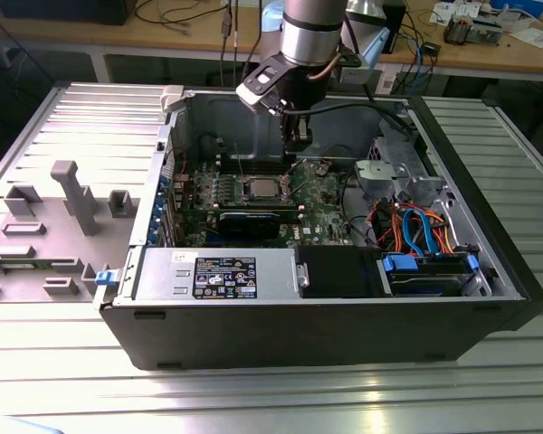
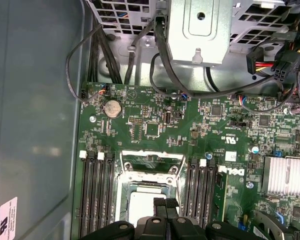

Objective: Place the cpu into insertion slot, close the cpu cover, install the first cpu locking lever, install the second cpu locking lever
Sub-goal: 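Close the cpu cover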

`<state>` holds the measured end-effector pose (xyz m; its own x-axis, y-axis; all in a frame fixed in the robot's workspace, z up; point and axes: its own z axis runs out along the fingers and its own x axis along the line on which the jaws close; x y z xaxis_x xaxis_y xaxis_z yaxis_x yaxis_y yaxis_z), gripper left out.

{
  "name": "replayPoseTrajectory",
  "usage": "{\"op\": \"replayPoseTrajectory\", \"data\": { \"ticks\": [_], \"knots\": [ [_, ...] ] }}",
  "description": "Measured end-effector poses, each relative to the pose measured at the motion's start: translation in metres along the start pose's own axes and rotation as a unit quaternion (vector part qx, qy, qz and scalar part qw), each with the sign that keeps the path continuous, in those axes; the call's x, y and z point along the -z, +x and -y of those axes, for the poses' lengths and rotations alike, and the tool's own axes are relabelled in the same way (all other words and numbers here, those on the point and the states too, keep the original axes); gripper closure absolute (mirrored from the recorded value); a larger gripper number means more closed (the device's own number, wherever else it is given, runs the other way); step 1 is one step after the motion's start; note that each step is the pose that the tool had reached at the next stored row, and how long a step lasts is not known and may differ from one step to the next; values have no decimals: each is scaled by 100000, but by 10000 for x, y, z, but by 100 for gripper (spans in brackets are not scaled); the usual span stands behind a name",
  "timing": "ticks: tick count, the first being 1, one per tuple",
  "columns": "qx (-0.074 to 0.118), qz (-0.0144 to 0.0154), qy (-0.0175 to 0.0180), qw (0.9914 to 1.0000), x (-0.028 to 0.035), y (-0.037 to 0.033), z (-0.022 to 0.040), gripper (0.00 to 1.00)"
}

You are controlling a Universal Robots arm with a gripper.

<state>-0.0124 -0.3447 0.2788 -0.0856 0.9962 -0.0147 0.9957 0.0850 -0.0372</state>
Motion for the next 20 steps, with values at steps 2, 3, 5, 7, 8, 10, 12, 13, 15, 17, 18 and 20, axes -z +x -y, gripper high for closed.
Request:
{"op": "replayPoseTrajectory", "data": {
  "ticks": [2,3,5,7,8,10,12,13,15,17,18,20],
  "knots": [
    [-3,6,-1,100000,0,0,-3,89],
    [3,6,1,100000,0,0,-5,89],
    [2,15,-1,100000,0,-1,-9,89],
    [-2,27,1,100000,0,-1,-14,89],
    [-1,25,1,100000,0,-1,-16,89],
    [0,35,2,100000,1,-2,-20,89],
    [0,37,1,100000,1,-2,-23,89],
    [-3,42,5,100000,1,-2,-24,89],
    [1,47,5,100000,1,-2,-28,89],
    [-1,49,2,100000,1,-3,-31,89],
    [-3,55,5,100000,1,-3,-33,89],
    [1,58,3,100000,1,-3,-37,89]
  ]
}}
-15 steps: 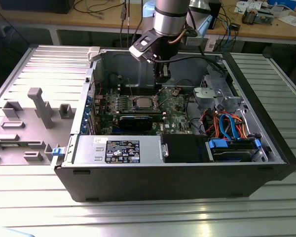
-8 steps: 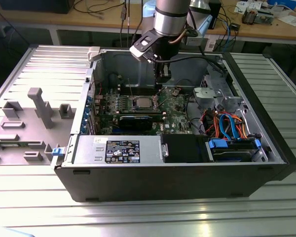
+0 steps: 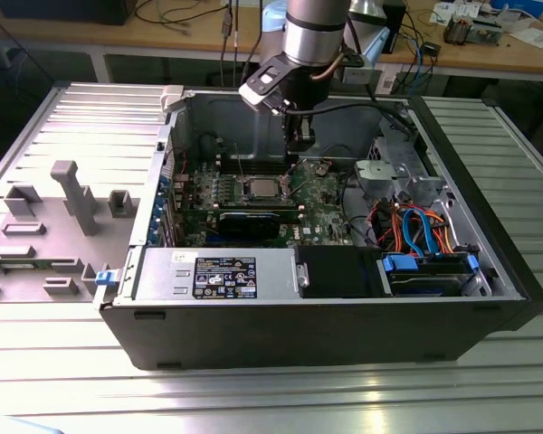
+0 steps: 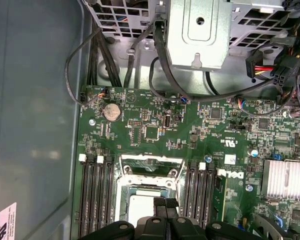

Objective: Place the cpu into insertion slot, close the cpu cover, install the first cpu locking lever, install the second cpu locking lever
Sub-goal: 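Close the cpu cover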

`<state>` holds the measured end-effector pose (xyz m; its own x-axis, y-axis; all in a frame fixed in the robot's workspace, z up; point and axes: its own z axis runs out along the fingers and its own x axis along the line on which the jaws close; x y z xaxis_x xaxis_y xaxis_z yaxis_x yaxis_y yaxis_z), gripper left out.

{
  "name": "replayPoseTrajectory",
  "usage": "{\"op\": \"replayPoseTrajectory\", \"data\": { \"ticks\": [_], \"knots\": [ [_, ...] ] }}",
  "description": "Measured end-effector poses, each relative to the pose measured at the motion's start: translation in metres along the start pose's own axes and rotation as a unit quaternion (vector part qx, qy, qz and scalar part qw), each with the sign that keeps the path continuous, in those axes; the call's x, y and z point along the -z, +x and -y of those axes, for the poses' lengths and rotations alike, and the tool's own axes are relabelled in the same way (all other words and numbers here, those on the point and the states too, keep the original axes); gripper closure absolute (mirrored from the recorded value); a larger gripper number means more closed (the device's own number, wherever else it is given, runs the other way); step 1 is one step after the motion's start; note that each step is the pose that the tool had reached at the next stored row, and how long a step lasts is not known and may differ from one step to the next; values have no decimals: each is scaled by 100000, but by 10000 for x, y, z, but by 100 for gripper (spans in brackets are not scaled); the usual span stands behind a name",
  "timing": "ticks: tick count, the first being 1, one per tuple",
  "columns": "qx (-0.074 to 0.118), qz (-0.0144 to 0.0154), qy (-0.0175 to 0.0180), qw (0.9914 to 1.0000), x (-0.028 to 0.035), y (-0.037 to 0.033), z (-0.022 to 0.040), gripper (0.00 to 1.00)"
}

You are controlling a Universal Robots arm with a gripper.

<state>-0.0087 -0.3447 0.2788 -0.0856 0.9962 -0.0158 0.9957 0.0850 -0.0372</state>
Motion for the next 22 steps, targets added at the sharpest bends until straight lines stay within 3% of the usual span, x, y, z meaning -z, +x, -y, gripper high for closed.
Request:
{"op": "replayPoseTrajectory", "data": {
  "ticks": [22],
  "knots": [
    [-2,36,3,100000,1,-4,-41,89]
  ]
}}
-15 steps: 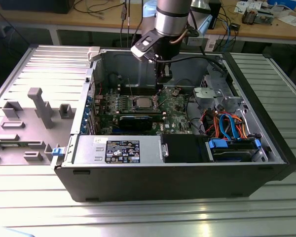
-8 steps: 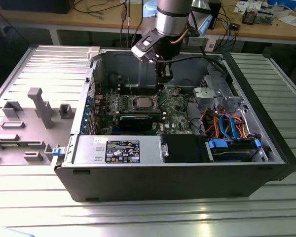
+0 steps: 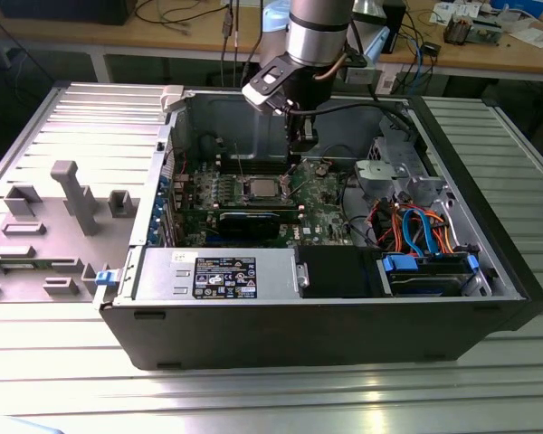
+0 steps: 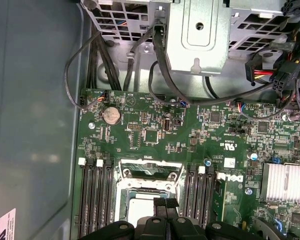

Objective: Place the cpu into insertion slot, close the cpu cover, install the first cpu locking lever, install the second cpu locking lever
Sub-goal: 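Close the cpu cover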

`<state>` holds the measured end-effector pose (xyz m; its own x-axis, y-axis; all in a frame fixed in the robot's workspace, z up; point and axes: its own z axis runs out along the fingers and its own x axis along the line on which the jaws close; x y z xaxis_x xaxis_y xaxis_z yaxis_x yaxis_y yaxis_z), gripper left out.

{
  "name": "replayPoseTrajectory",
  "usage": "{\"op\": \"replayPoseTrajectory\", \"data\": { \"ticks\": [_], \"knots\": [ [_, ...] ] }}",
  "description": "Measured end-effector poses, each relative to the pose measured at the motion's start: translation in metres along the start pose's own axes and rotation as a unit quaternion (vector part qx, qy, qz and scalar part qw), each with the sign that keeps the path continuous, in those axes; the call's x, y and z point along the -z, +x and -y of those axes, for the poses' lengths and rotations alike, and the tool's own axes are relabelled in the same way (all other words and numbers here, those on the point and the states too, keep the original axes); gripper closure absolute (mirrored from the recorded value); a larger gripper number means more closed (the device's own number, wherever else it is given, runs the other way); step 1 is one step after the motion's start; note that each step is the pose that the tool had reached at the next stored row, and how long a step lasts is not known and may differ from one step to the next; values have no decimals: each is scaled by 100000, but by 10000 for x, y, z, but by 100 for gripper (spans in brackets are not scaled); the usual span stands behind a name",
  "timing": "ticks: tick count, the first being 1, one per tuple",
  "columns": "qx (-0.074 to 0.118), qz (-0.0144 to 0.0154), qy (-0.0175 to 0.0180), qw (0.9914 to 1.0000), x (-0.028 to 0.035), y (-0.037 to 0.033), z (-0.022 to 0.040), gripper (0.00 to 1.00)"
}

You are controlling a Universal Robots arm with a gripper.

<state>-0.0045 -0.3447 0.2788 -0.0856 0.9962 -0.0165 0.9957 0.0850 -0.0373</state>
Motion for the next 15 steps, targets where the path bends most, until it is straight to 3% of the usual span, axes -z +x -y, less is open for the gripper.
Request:
{"op": "replayPoseTrajectory", "data": {
  "ticks": [15],
  "knots": [
    [-3,4,0,100000,1,-3,-35,89]
  ]
}}
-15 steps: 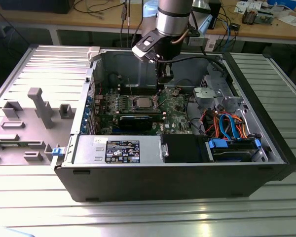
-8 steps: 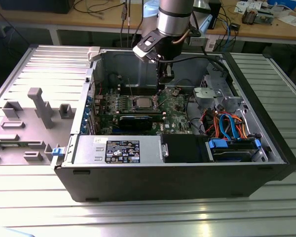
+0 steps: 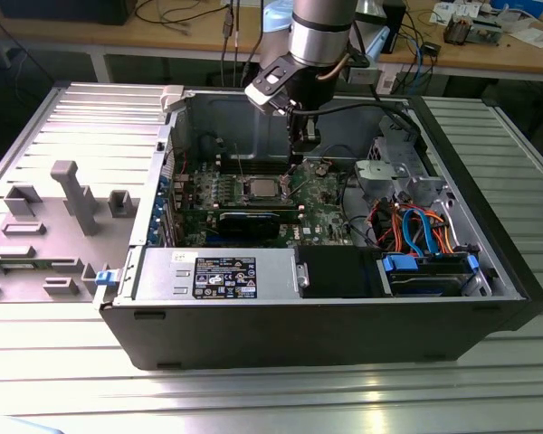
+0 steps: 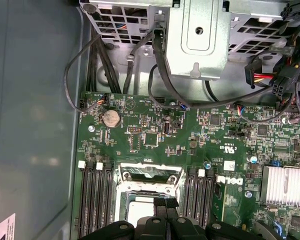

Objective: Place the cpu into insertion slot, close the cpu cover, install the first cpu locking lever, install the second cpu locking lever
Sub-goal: 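Close the cpu cover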

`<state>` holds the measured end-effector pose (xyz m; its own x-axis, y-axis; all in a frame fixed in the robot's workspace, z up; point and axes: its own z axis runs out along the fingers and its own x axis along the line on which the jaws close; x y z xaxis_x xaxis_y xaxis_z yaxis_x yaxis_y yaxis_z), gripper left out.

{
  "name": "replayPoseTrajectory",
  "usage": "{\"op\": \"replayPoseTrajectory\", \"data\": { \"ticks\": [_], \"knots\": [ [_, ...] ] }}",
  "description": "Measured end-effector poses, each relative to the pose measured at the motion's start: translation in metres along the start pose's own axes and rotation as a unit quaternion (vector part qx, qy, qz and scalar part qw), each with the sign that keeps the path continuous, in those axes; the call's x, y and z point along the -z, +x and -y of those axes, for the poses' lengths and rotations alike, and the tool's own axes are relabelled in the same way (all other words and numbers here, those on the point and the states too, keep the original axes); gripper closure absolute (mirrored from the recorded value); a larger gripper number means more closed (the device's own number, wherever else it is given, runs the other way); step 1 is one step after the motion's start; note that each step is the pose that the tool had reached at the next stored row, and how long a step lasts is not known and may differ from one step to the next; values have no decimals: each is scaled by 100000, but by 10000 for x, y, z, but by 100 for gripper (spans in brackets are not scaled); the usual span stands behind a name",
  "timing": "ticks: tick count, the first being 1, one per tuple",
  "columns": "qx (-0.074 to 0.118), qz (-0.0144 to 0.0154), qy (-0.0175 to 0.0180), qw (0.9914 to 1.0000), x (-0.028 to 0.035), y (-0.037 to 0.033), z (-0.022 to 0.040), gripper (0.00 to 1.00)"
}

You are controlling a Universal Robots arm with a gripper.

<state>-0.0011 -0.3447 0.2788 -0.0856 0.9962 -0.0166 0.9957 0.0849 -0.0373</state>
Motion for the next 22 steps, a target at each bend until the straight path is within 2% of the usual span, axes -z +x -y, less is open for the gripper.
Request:
{"op": "replayPoseTrajectory", "data": {
  "ticks": [19,22],
  "knots": [
    [3,3,3,100000,1,-2,-20,89],
    [3,3,2,100000,2,-5,-62,89]
  ]
}}
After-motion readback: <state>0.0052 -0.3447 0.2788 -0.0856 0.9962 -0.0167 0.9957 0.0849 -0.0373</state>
